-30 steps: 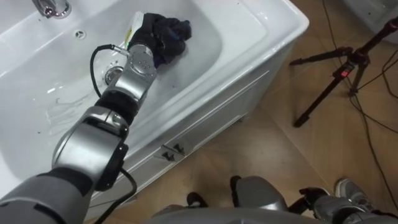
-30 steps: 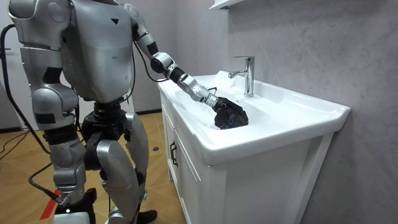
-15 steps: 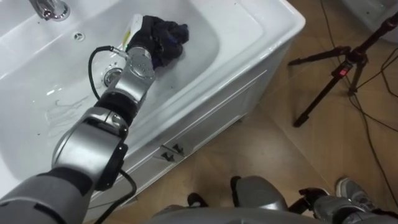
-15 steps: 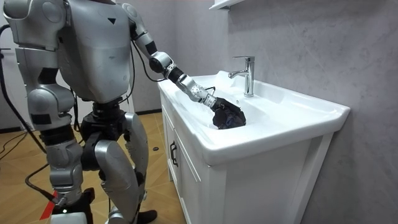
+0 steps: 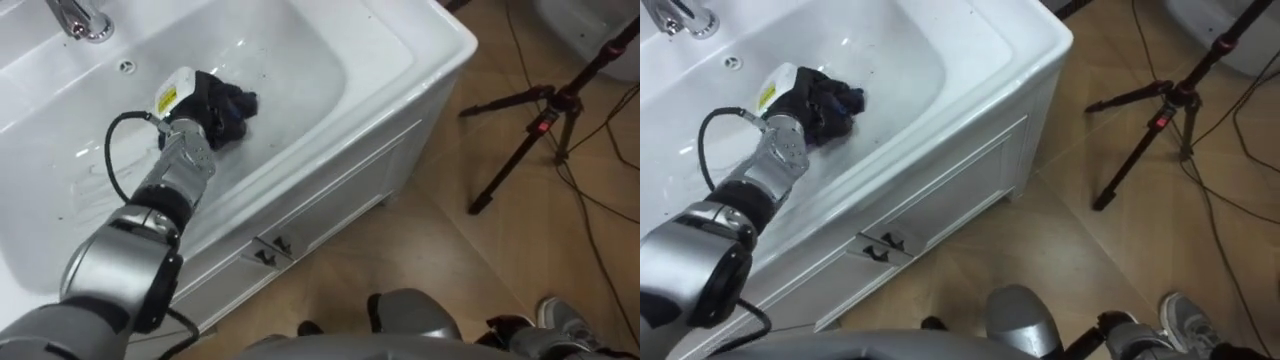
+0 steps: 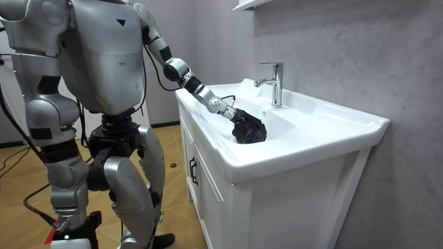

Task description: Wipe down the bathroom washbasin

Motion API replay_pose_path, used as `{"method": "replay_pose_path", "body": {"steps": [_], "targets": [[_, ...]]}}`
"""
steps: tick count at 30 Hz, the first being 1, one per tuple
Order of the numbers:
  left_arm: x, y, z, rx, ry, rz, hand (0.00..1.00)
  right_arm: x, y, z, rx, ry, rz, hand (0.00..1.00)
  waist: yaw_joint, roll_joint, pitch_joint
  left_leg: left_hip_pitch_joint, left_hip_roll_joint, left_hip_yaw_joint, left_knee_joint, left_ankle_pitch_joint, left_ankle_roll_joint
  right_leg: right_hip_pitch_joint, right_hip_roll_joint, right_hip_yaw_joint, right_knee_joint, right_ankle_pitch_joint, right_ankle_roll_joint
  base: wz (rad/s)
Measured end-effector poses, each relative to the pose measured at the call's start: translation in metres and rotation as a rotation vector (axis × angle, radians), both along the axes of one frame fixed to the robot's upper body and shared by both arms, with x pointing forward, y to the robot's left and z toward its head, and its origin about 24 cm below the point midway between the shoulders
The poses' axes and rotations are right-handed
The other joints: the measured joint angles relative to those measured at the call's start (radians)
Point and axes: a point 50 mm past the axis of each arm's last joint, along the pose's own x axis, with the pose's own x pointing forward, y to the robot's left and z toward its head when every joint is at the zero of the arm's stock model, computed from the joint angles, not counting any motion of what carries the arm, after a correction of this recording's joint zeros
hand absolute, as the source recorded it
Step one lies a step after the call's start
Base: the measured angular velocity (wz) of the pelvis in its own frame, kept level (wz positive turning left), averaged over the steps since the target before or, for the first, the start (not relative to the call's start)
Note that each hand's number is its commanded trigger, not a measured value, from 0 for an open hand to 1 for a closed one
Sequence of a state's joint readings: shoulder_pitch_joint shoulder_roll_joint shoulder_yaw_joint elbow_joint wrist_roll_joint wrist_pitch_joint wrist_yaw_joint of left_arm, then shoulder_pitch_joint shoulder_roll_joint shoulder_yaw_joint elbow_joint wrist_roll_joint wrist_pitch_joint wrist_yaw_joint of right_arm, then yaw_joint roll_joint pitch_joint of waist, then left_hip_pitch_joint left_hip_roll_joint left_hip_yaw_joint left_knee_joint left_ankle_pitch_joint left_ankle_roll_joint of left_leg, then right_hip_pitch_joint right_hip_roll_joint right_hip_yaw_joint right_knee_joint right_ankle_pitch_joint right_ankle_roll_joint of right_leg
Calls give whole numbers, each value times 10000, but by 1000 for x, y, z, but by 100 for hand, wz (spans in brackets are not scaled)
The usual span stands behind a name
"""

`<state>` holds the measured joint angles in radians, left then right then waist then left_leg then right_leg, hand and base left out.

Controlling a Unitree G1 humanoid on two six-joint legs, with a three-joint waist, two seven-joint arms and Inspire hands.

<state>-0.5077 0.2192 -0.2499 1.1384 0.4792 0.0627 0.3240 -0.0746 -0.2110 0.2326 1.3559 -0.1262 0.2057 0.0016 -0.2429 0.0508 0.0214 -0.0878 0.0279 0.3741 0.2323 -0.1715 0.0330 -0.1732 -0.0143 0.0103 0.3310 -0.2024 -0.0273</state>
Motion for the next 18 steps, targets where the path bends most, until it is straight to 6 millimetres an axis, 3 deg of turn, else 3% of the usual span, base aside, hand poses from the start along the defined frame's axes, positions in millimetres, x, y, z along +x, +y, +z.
{"method": "replay_pose_path", "body": {"steps": [3,10,18], "targets": [[-15,6,-12,390,461,-58,100,-7,-5,0,-171,73,-267,0,60,140,-133,228,-23,-277,-160,2,-3,418,-11,-208,-412,90,34,22],[-57,40,-32,2057,1154,160,100,-17,-10,1,-288,-4,-1035,0,605,275,-274,711,-79,-490,-367,6,-10,1077,-27,-504,-753,101,57,9],[-84,54,-42,3018,1421,103,100,-27,-24,4,-607,31,-1609,0,952,363,-317,1346,-181,-1103,-639,33,-55,1850,-15,-614,-1127,117,42,5]]}}
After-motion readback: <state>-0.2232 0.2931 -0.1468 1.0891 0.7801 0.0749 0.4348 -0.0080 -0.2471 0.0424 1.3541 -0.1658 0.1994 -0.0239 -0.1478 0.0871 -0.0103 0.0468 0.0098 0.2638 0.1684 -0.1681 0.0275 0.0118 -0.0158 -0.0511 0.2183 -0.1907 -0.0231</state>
